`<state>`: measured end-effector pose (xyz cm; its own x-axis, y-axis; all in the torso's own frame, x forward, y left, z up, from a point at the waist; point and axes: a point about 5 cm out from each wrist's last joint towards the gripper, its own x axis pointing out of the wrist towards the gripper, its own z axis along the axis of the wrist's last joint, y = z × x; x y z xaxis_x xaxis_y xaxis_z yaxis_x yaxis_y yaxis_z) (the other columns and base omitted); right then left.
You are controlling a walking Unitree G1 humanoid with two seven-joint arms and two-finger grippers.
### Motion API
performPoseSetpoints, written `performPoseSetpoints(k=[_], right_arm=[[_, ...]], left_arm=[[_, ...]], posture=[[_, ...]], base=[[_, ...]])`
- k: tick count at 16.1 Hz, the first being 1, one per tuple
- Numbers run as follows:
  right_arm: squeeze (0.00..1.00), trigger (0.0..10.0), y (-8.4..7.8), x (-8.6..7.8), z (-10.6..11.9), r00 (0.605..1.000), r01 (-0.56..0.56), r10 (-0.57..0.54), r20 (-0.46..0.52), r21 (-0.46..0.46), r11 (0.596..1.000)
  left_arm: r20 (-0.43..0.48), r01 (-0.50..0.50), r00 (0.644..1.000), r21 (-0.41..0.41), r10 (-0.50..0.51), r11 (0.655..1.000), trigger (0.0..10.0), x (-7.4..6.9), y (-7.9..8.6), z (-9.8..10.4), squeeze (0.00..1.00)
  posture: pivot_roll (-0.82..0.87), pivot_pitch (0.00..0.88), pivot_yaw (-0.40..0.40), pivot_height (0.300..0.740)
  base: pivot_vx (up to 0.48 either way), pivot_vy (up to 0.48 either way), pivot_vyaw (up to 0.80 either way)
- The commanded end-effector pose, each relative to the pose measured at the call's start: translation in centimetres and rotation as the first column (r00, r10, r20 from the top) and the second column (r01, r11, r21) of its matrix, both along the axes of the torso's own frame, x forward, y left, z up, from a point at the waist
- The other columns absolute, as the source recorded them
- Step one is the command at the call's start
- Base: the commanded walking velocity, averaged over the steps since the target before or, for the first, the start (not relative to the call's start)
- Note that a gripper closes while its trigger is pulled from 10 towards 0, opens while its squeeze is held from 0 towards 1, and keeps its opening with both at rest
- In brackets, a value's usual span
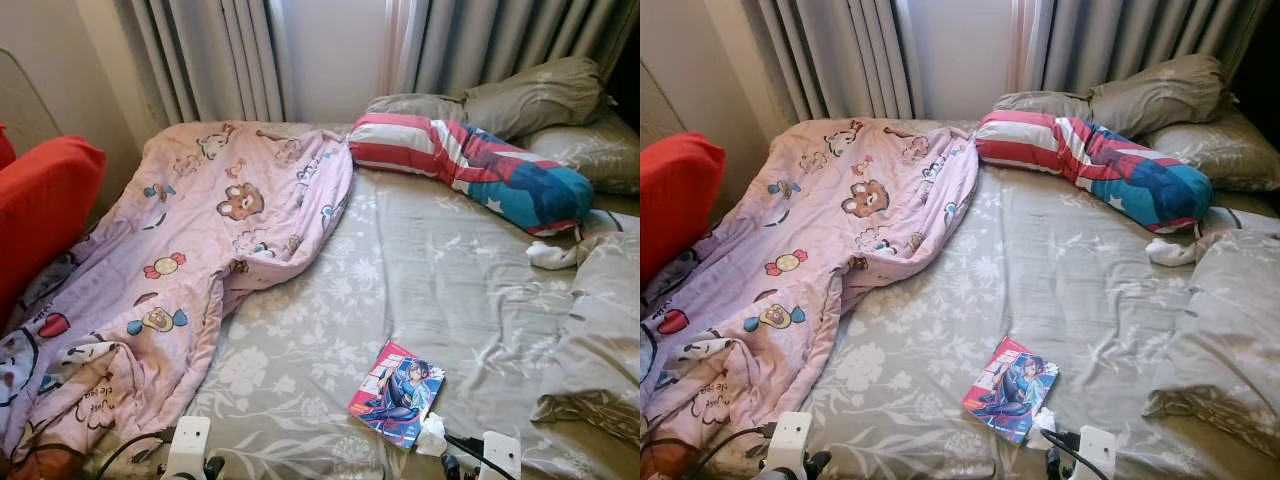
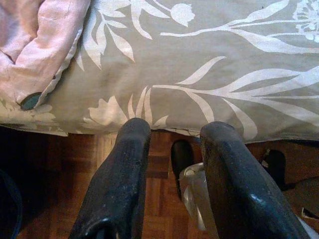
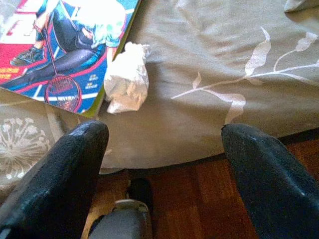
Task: Clean up the room
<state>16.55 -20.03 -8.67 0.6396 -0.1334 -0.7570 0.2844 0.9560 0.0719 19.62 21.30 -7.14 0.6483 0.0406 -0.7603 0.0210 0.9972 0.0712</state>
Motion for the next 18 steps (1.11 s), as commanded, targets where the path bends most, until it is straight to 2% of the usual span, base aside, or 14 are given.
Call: performPoseSetpoints(k=[1, 9, 11, 12, 14, 15, 18], right_arm=[[0.0, 10.0, 0.2, -0.1, 0.0, 1.0, -0.017, 0.017, 0.013, 0.003, 1.0], [0.0, 10.0, 0.1, 0.1, 0.1, 0.999, -0.016, 0.016, 0.027, 0.001, 1.0], [0.0, 10.0, -0.6, 1.1, 0.9, 0.995, 0.0, 0.004, 0.102, -0.043, 0.999], [0.0, 10.0, -1.4, 2.1, 1.9, 0.982, 0.007, 0.007, 0.187, -0.075, 0.997], [0.0, 10.0, -2.0, 2.6, 2.4, 0.974, 0.022, 0.002, 0.228, -0.1, 0.995], [0.0, 10.0, -2.8, 3.4, 3.3, 0.958, 0.045, 0.0, 0.286, -0.153, 0.987], [0.0, 10.0, -2.9, 4.9, 5.0, 0.913, 0.012, 0.071, 0.402, -0.201, 0.979]], left_arm=[[0.001, -0.008, 1.0, 0.001, 0.008, 1.0, 10.0, -0.4, 0.2, -0.1, 0.0], [0.02, -0.01, 1.0, 0.008, 0.01, 1.0, 10.0, -0.1, 0.2, 0.1, 0.0], [0.139, -0.059, 0.988, -0.015, 0.06, 0.998, 10.0, 1.8, 0.6, 1.4, 0.0], [0.242, -0.07, 0.967, -0.037, 0.077, 0.997, 10.0, 3.4, 0.8, 2.8, 0.0], [0.305, -0.061, 0.95, -0.045, 0.072, 0.997, 10.0, 4.3, 0.9, 3.6, 0.0], [0.373, -0.022, 0.927, -0.054, 0.041, 0.998, 10.0, 5.2, 0.8, 4.6, 0.0], [0.49, 0.029, 0.872, -0.049, -0.002, 0.998, 10.0, 6.3, 0.7, 6.2, 0.0]], posture=[[0.03, 0.0, 0.012, 0.74], [0.03, 0.0, 0.012, 0.74], [0.04, 0.0, 0.01, 0.74], [0.04, 0.0, 0.006, 0.74], [0.04, 0.0, 0.007, 0.74], [0.03, 0.0, 0.01, 0.74], [0.03, 0.0, 0.009, 0.74]], base=[[0.0, 0.0, 0.0], [0.0, 0.0, 0.0], [0.0, 0.0, 0.0], [0.0, 0.0, 0.0], [0.0, 0.0, 0.0], [0.0, 0.0, 0.0], [0.0, 0.0, 0.0]])
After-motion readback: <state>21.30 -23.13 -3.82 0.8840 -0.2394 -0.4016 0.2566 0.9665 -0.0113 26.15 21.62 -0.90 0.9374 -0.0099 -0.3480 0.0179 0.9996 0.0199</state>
